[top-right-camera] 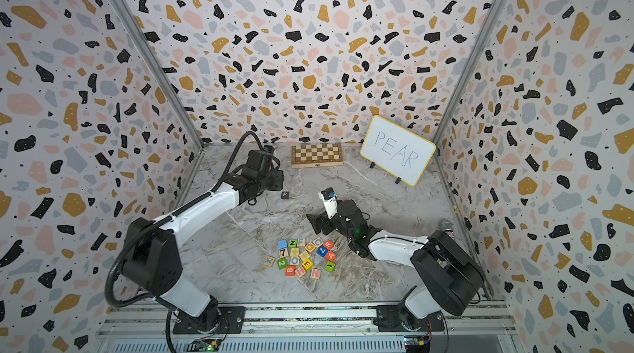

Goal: Spell the uppercase word “pear” with letter blocks
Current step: Pick up the letter block from the center of the board.

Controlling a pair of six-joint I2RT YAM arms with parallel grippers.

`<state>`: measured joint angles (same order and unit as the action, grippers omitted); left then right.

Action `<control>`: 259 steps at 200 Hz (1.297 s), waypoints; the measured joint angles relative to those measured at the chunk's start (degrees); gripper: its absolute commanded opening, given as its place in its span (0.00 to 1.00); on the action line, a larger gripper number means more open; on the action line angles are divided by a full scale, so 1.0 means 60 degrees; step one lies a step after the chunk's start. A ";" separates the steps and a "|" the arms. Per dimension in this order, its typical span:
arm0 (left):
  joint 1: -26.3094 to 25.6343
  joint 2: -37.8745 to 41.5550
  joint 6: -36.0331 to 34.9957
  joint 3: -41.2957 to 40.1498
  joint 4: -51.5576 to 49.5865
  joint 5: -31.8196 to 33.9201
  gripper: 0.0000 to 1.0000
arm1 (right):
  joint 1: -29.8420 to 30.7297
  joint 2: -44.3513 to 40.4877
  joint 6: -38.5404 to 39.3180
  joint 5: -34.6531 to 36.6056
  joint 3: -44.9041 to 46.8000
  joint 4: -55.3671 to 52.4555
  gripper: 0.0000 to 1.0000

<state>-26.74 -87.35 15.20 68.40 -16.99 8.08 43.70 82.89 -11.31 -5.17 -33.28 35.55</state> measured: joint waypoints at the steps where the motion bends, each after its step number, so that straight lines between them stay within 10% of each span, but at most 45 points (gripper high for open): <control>1: -0.0015 0.0047 -0.0011 -0.0033 0.0007 -0.0007 0.56 | 0.0007 -0.0022 0.0000 0.0000 0.0007 0.0000 0.89; 104: -0.1705 0.4798 -0.0790 -0.4554 0.0273 -0.2470 0.63 | 0.2153 -0.5348 -0.0018 0.0900 0.2681 -0.2594 0.89; 163: -0.3228 0.4280 -0.0885 -0.5027 0.0157 -0.3082 0.63 | 0.2499 -0.8342 -0.1279 0.1286 0.3763 -0.4860 0.86; 259: -0.5151 0.2215 -0.0637 -0.4528 -0.0131 -0.2940 0.57 | 0.5180 -0.8921 -0.2382 0.2044 0.3927 -0.6288 0.80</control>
<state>-57.65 -74.06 11.38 41.23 -17.78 -9.56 74.78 29.36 -25.61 7.09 -9.72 -2.17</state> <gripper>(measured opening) 0.572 0.799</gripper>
